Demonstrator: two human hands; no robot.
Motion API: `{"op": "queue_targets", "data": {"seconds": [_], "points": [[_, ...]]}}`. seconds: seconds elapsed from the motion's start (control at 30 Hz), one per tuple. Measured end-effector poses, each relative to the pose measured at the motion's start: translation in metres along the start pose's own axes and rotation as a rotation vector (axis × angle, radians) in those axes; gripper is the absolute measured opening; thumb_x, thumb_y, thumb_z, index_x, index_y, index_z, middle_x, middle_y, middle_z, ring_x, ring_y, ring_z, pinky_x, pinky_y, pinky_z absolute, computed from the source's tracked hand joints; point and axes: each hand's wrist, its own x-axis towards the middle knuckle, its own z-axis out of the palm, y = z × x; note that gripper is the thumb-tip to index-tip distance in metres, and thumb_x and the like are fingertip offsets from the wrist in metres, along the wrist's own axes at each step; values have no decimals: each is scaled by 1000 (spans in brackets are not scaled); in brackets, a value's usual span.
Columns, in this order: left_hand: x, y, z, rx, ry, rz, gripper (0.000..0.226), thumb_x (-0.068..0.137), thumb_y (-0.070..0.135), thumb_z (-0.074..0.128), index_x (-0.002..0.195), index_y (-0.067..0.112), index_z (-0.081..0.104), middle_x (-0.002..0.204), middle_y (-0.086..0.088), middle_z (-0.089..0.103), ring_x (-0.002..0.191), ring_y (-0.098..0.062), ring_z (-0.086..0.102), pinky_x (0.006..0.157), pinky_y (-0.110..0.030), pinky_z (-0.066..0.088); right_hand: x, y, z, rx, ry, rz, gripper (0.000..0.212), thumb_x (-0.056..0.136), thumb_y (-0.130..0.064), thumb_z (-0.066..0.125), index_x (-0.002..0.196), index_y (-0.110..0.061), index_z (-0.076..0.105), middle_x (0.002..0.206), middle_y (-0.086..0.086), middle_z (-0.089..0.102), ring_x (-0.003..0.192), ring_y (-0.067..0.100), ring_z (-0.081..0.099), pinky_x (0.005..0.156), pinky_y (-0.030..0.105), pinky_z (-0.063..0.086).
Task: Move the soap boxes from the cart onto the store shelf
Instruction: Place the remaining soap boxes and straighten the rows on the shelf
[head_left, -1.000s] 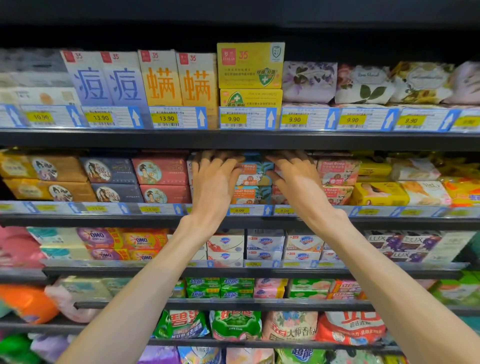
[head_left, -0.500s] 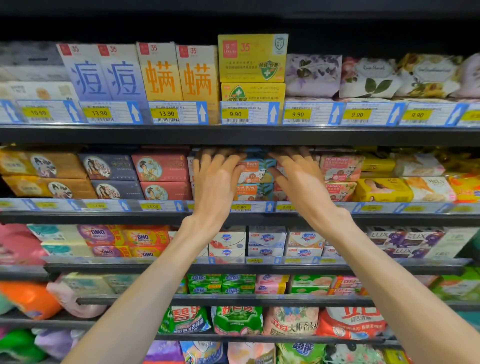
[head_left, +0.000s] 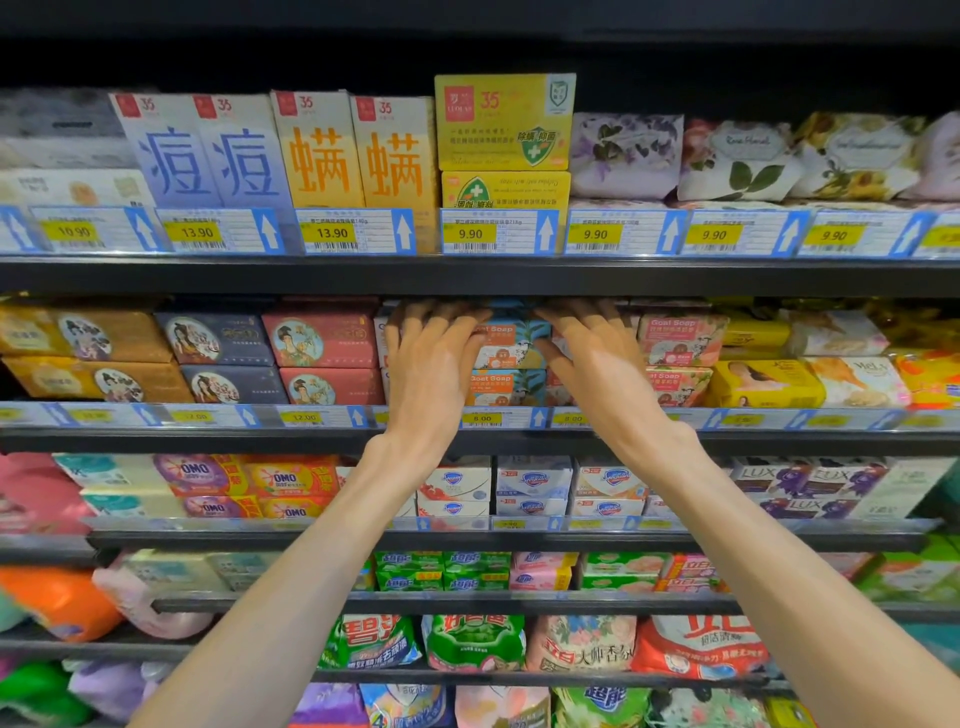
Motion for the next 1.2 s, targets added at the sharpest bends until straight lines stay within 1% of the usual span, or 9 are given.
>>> {"op": "queue_targets", "data": {"seconds": [0.17, 0.3, 0.4, 0.53, 0.7, 0.83, 1.03, 1.1, 1.2], "points": [[-7, 8, -9, 10, 17, 14, 34, 102, 25, 55, 134, 21, 61, 125, 1, 65, 125, -27, 49, 112, -48, 32, -7, -2, -11, -31, -40, -31, 43, 96, -30, 59, 137, -17, 55, 122, 6, 65, 116, 30, 54, 95, 43, 46], [-31, 25, -23, -79, 15, 77, 34, 94, 10, 60, 127, 16, 64, 127, -1, 63, 126, -27, 51, 111, -48, 34, -20, 4, -31, -37, -33, -81, 35, 94, -26, 63, 127, -14, 61, 122, 5, 64, 114, 27, 56, 100, 39, 44], [-54, 51, -22, -120, -110, 201, 32, 96, 12, 61, 128, 15, 63, 129, -1, 62, 128, -26, 52, 109, -47, 38, -37, 21, -37, -16, -17, -110, 33, 95, -20, 61, 127, -10, 62, 128, 6, 63, 123, 27, 54, 107, 42, 42], [-64, 86, -5, -174, -283, 252, 41, 96, 16, 57, 137, 16, 56, 140, 0, 57, 134, -24, 47, 111, -45, 40, -57, 46, -46, -19, -27, -53, 30, 100, -16, 51, 127, -9, 62, 131, 7, 62, 128, 28, 52, 104, 44, 43], [-53, 124, 12, -144, -338, 186, 50, 95, 19, 56, 145, 18, 50, 149, 3, 51, 139, -25, 40, 117, -43, 37, -76, 78, -71, -17, -51, -64, 29, 99, -11, 50, 126, -9, 62, 132, 5, 61, 127, 27, 52, 104, 44, 41], [-40, 147, 26, -84, -370, 80, 53, 92, 23, 55, 145, 19, 50, 152, 2, 49, 142, -29, 36, 115, -47, 37, -90, 106, -86, 41, -59, -64, 30, 97, -7, 53, 125, -8, 62, 133, 5, 60, 130, 25, 49, 106, 41, 40], [-34, 176, 38, 20, -377, -1, 74, 86, 25, 67, 153, 20, 38, 159, 0, 39, 146, -31, 30, 120, -46, 27, -108, 132, -93, 79, -91, -83, 31, 97, -9, 54, 127, -11, 62, 133, 2, 60, 128, 22, 51, 107, 41, 40], [-36, 181, 38, 35, -377, -16, 74, 87, 25, 66, 154, 21, 36, 160, 0, 37, 148, -30, 29, 121, -45, 25, -112, 137, -93, 91, -92, -85, 32, 97, -9, 54, 127, -12, 62, 133, 2, 61, 127, 22, 52, 107, 41, 41], [-39, 179, 37, -5, -365, -31, 63, 91, 22, 60, 150, 21, 41, 159, -1, 38, 147, -27, 32, 121, -46, 29, -114, 138, -95, 103, -91, -86, 32, 97, -10, 54, 128, -13, 62, 133, 1, 60, 128, 21, 51, 109, 41, 39]]}}
